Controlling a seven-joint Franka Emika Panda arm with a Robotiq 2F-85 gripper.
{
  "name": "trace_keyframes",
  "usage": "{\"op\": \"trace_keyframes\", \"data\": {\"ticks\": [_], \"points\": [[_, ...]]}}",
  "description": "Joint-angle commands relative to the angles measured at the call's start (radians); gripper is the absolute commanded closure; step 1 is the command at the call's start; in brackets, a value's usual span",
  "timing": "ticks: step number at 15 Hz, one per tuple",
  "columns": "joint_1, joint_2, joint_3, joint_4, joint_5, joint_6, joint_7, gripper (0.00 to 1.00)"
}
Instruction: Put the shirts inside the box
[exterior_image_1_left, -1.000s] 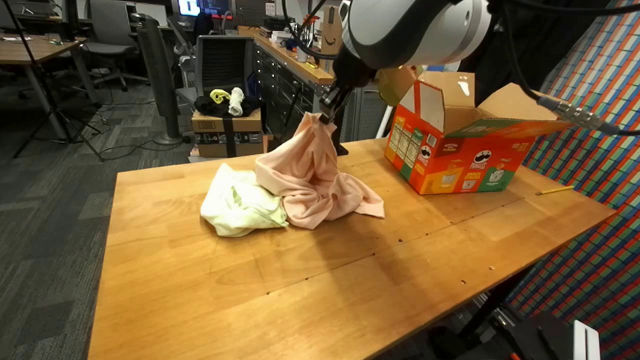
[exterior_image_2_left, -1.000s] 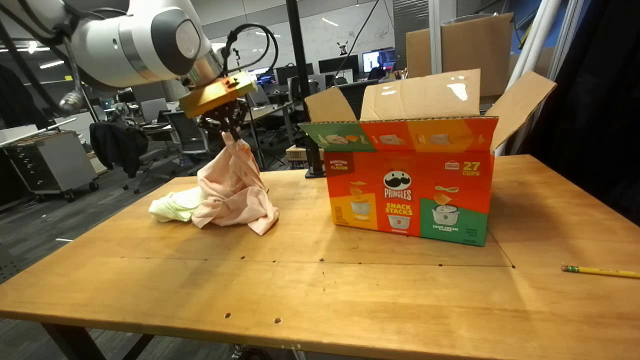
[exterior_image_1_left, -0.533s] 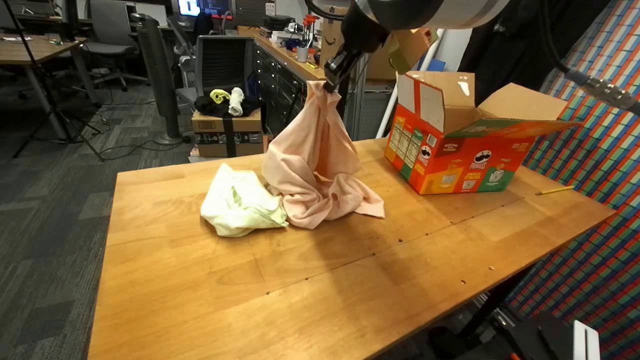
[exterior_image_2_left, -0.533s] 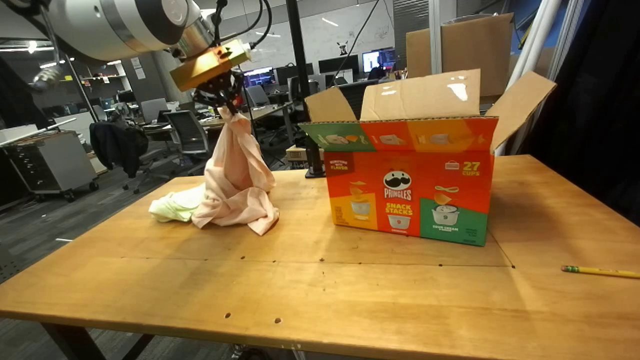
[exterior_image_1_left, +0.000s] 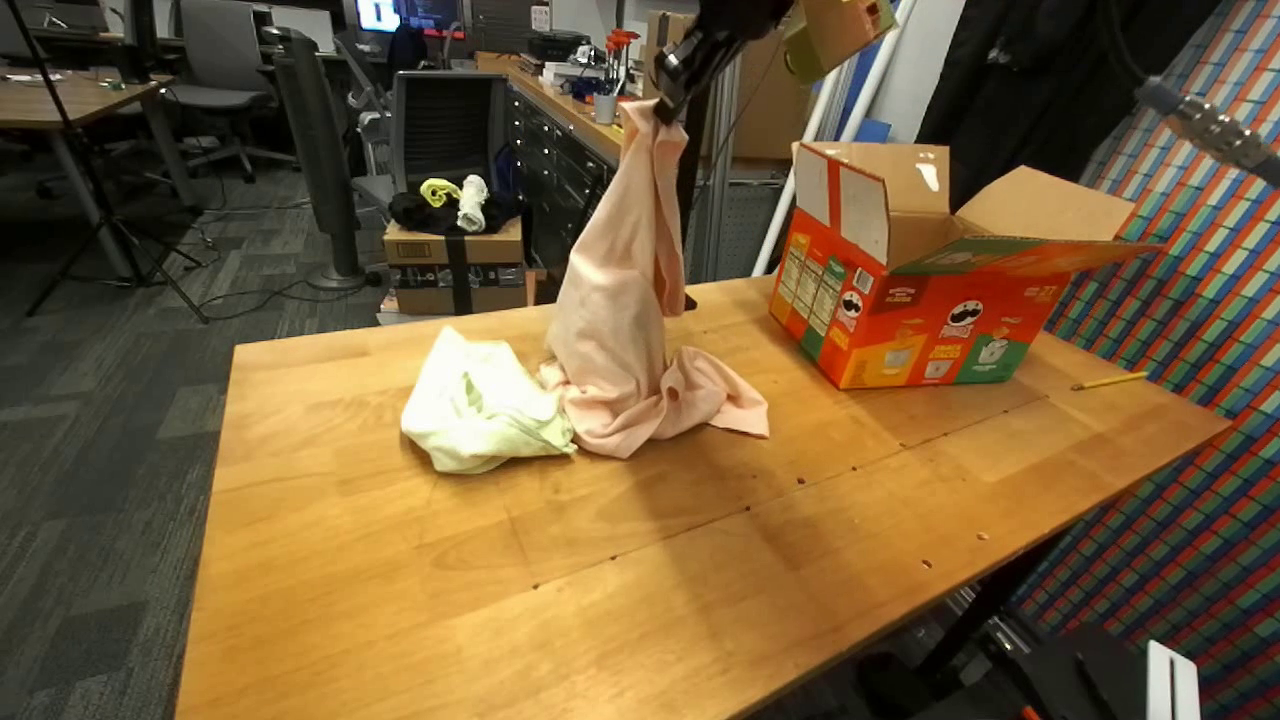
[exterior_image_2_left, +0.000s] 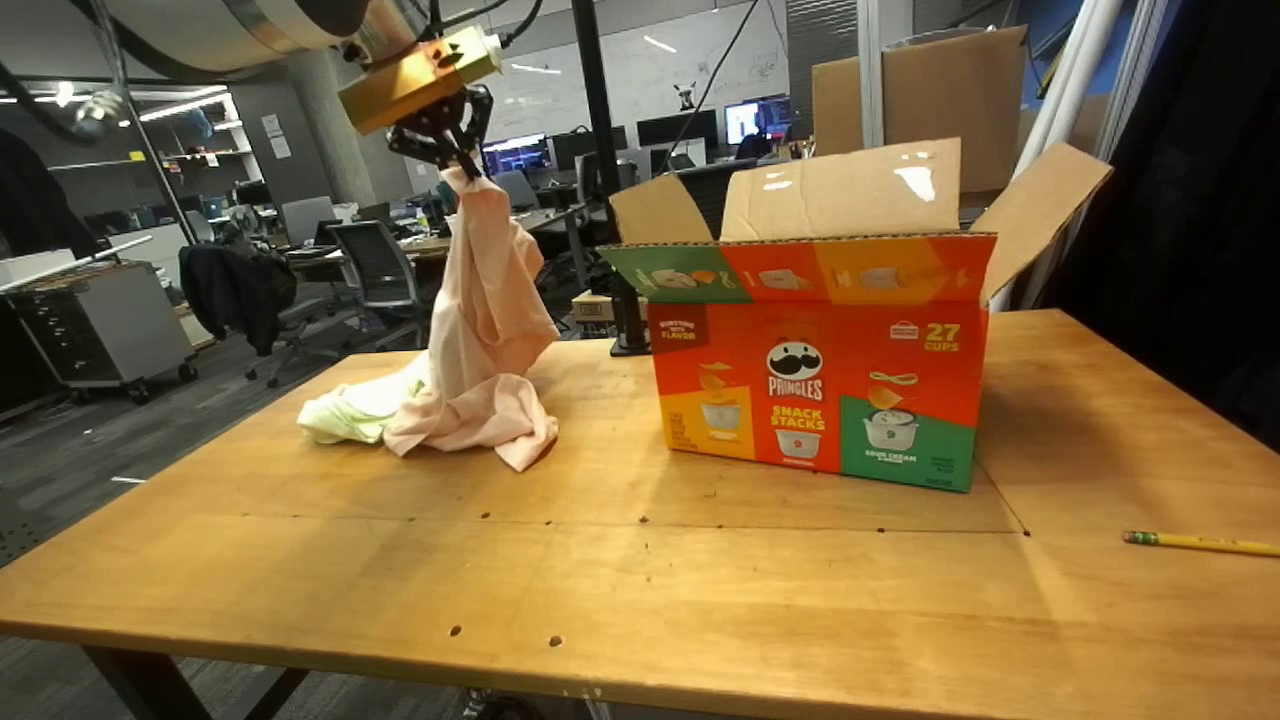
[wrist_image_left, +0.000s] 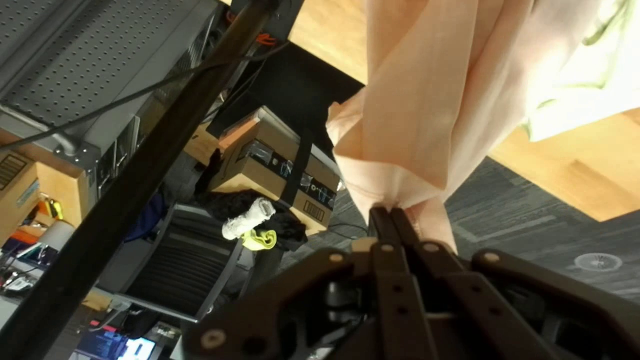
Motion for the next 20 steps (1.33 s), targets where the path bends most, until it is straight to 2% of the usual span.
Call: {"op": "trace_keyframes", "data": {"ticks": [1,4,12,20], "points": [[0.018,0.000,-0.006,0.091,-0.015,0.007,0.063,0.99],[0.021,0.008,-0.003,0.148,-0.020,0.011,0.093,0.99],[0.010,0.054,-0.007,0.353,0.004,-0.011,0.281,0.99],[0.002,0.076,-0.014,0.455,-0.014,0.006,0.344,0.99]]}}
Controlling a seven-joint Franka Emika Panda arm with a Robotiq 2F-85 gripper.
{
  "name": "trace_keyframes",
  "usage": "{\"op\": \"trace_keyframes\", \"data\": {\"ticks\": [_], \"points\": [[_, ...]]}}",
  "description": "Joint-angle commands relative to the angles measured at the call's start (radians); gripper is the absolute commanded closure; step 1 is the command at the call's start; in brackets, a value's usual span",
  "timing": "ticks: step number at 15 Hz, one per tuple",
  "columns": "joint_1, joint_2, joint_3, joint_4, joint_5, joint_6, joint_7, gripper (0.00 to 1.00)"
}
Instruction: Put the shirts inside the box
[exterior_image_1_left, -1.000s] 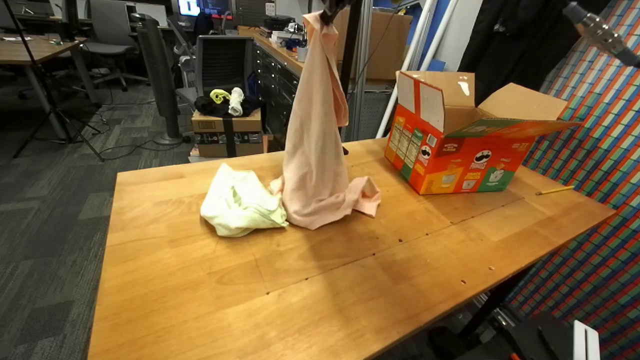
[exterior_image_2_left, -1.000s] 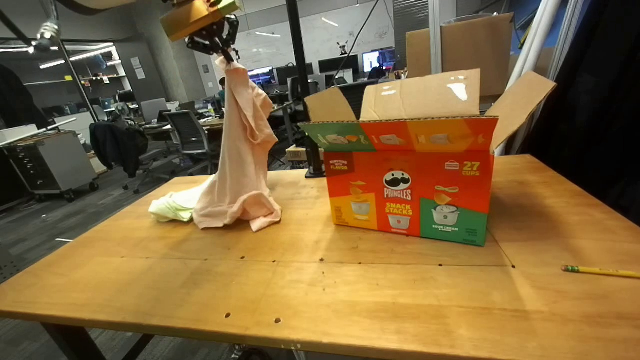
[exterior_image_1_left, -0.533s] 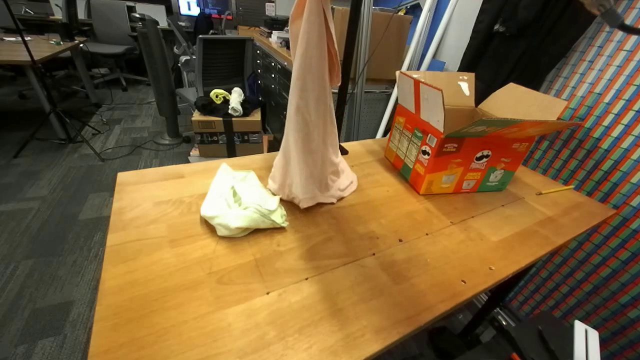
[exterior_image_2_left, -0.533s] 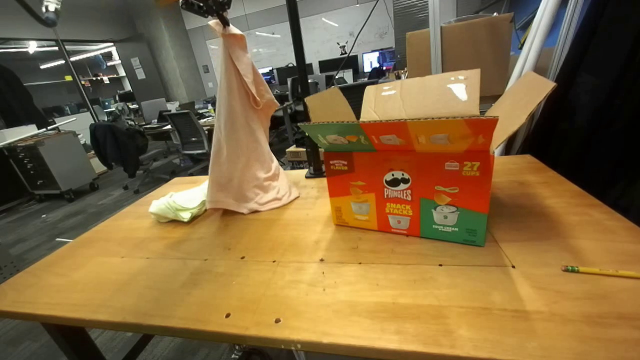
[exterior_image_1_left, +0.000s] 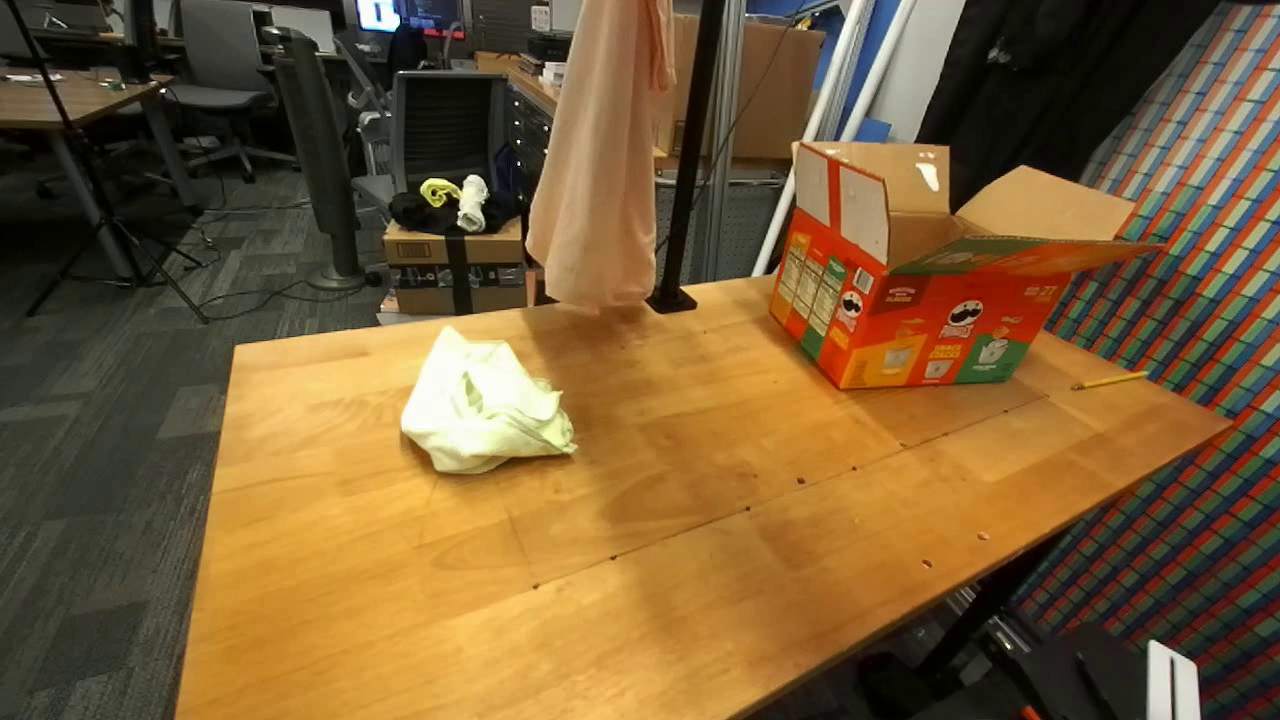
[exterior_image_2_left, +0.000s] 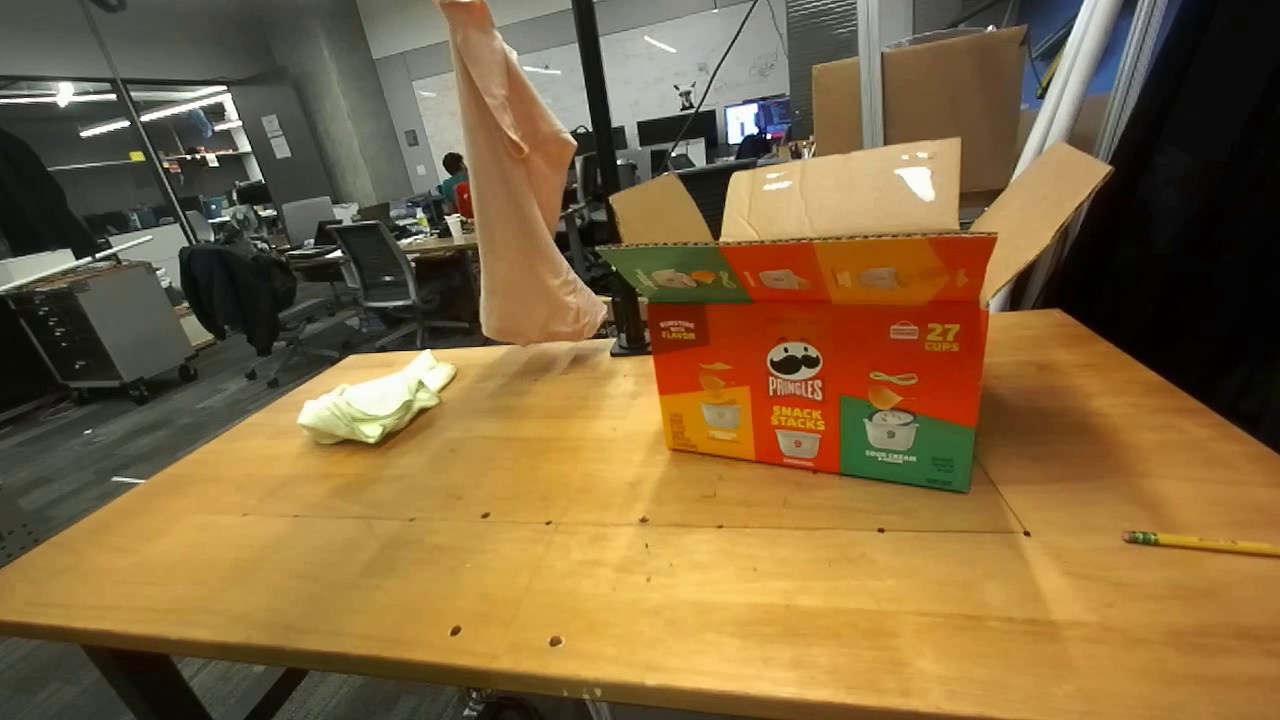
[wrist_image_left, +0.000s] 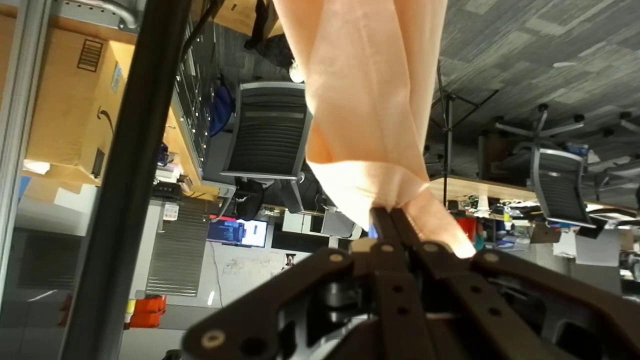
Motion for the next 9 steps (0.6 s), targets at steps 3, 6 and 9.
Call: {"op": "trace_keyframes", "data": {"ticks": [3,6,9], "points": [[-0.016,0.036,-0.006,0.089,-0.045,0.019,0.075,0.99],[-0.035,0.046,-0.029,0.138,-0.023,0.007,0.096,0.99],[-0.059,0.053,-0.053,0.173,-0.032,0.014,0.141,0.99]]}}
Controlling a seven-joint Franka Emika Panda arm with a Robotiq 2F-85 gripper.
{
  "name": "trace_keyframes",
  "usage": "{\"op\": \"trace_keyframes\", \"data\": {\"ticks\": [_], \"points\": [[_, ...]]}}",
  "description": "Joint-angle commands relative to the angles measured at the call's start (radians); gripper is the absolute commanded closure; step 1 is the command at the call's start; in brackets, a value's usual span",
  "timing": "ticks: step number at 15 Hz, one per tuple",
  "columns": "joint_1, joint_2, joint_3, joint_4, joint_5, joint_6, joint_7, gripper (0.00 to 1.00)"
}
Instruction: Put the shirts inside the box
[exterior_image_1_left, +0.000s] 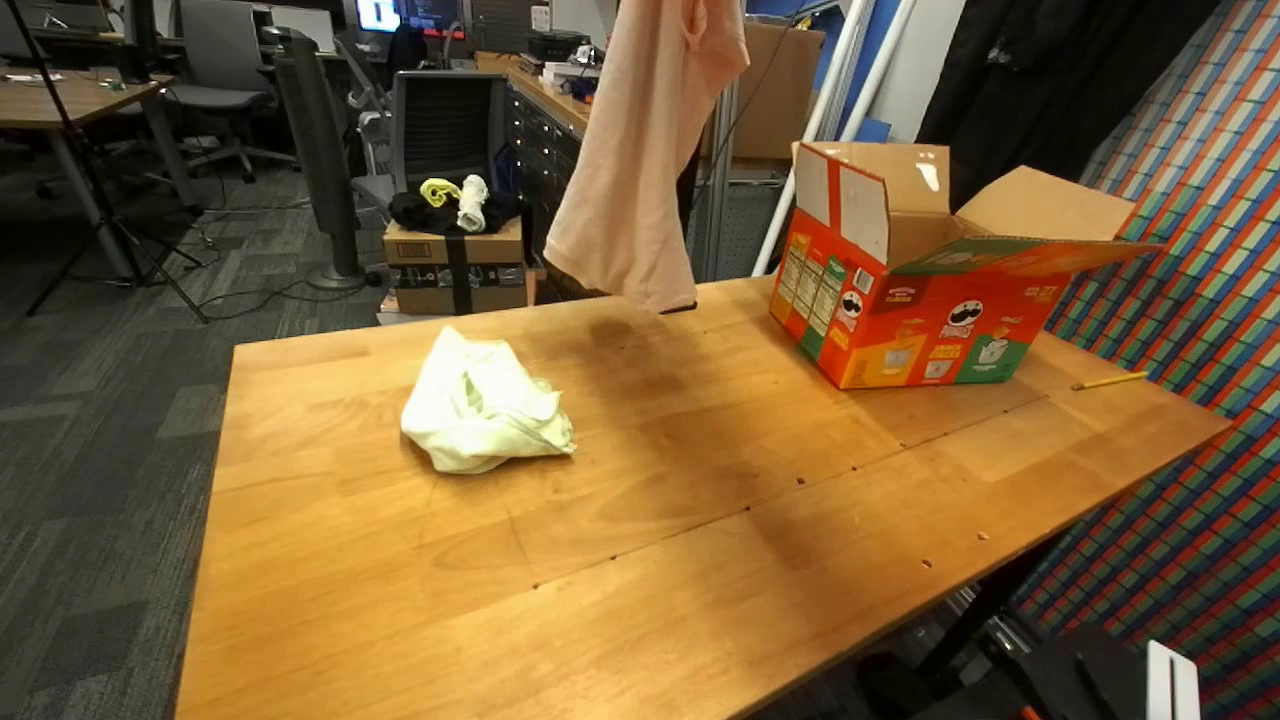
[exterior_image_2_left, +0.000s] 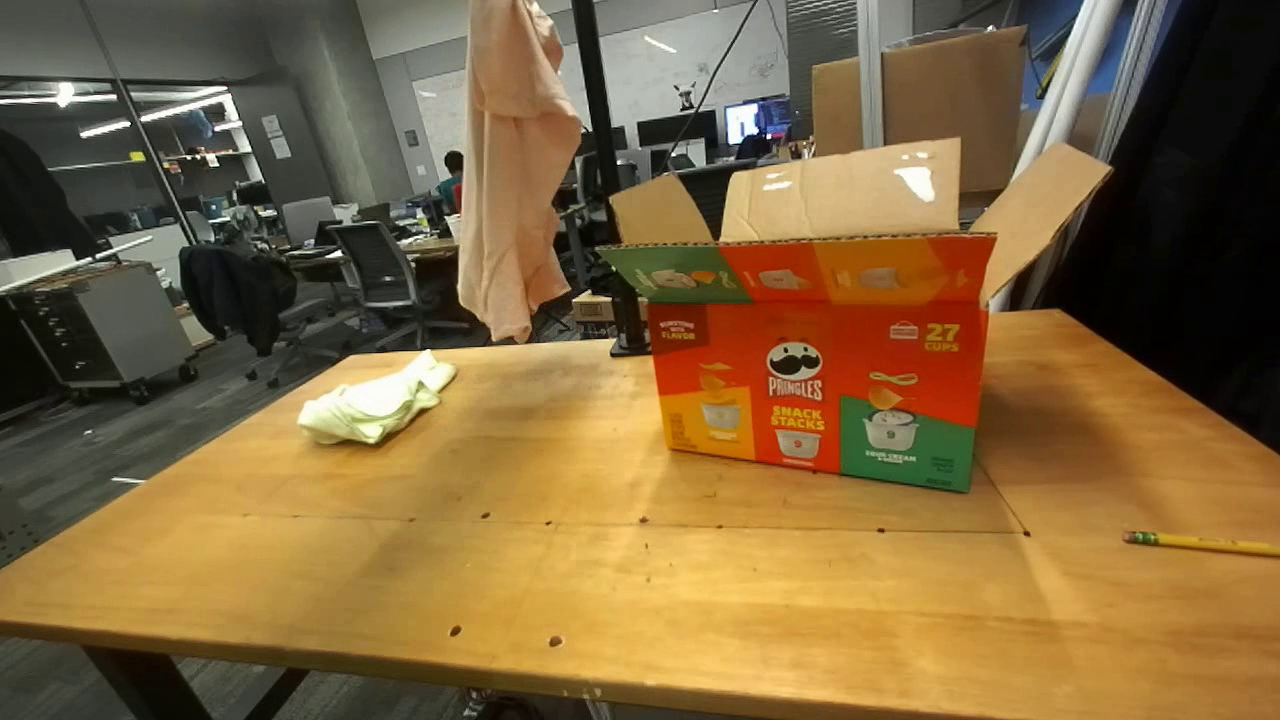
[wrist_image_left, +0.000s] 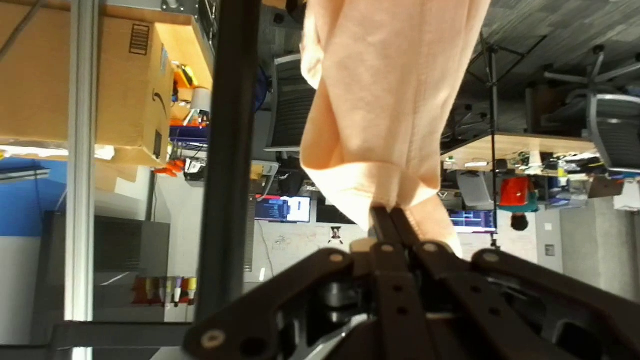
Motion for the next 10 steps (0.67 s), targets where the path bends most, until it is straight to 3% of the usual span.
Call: {"op": "trace_keyframes", "data": {"ticks": [1,10], "points": [[-0.031,0.029,-0.024,0.088,-0.024,0.010,0.076,0.99],[-0.079,0.056,-0.061,0.158,-0.035,0.005,0.189,0.99]]}}
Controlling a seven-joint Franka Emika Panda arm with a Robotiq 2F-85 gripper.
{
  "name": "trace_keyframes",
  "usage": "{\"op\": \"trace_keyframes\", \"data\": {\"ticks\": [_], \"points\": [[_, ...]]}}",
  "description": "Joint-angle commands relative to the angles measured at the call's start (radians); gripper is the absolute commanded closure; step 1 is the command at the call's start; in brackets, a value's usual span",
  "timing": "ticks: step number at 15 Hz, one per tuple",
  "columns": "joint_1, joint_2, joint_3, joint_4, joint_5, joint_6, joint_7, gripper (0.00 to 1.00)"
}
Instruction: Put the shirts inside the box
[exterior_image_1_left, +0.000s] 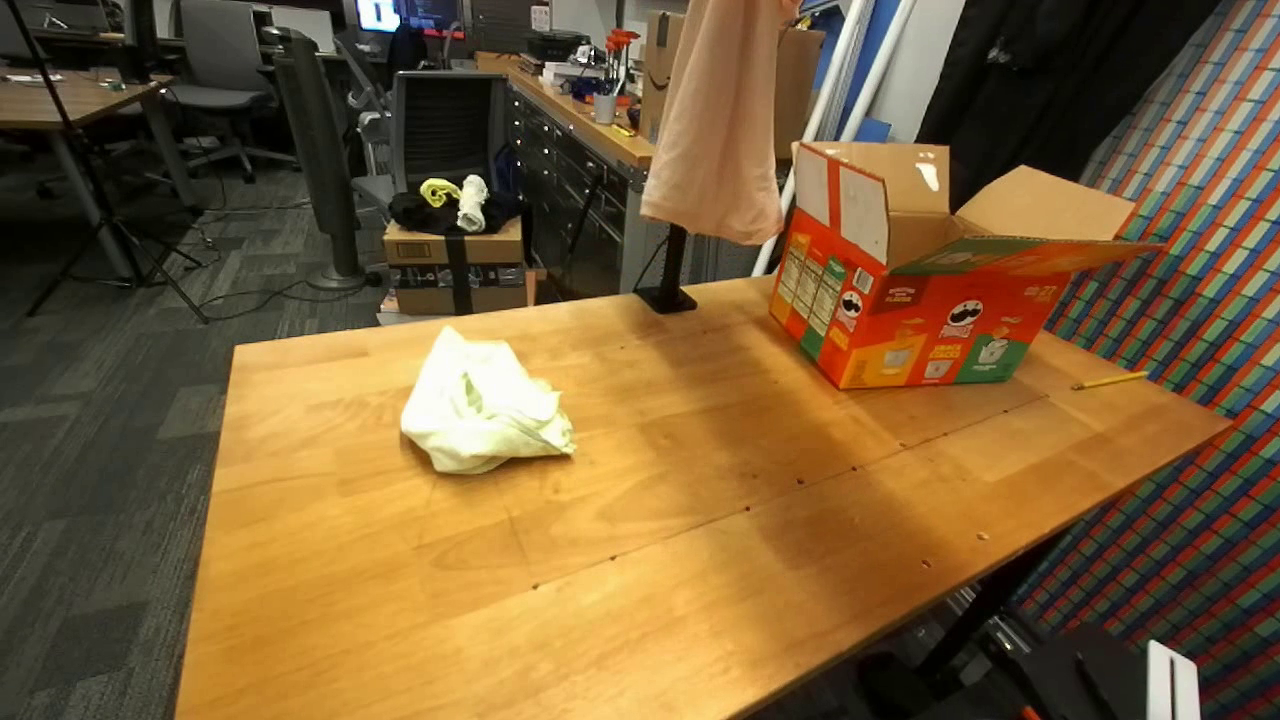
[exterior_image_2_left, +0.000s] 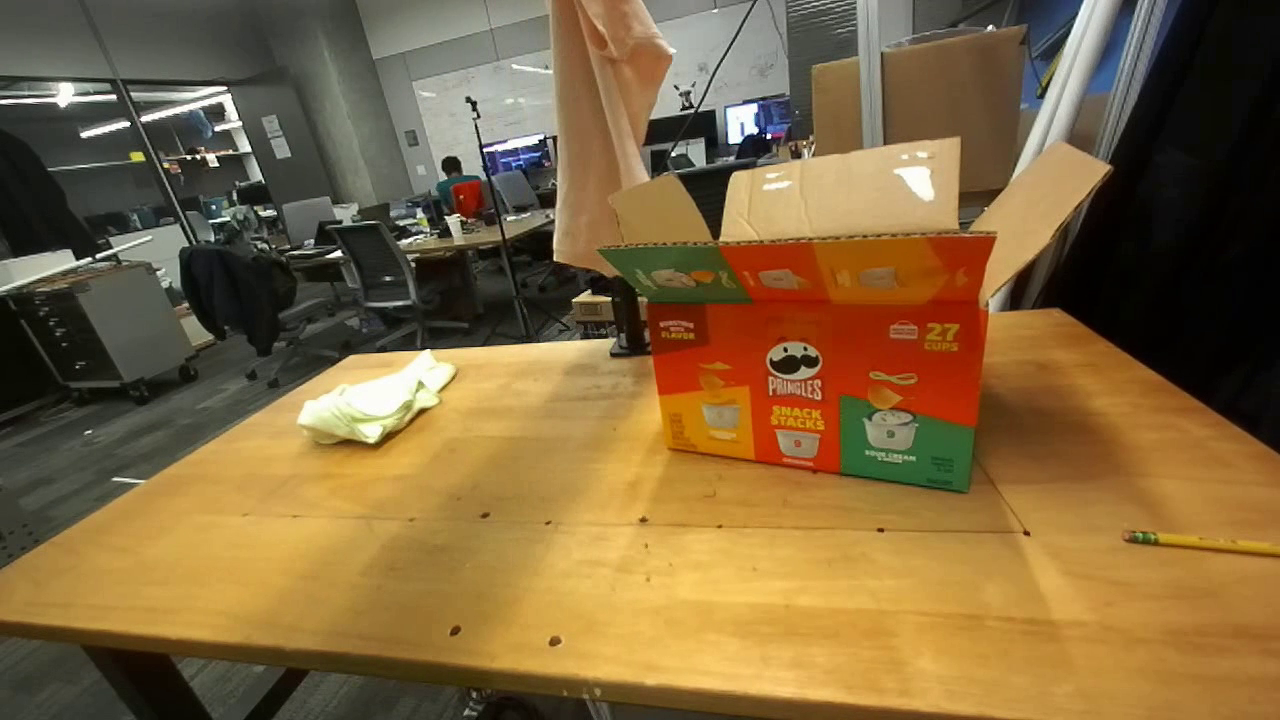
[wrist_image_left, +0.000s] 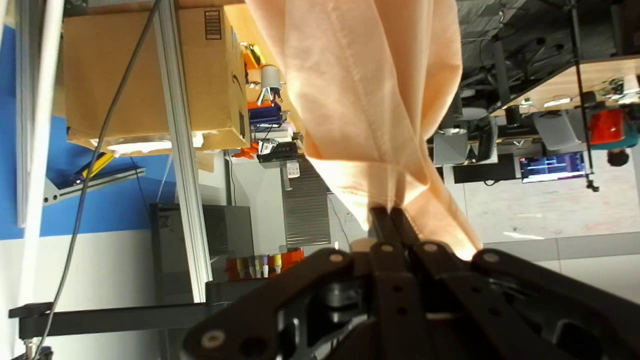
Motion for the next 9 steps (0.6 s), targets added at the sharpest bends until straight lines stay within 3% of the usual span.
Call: {"op": "trace_keyframes", "data": {"ticks": [1,9], "points": [[-0.013,0.035,-0.006,0.070,-0.035,0.005,0.068,0.99],[-0.039,0.071,-0.034,0.150,-0.055,0.011,0.120,0.98]]}}
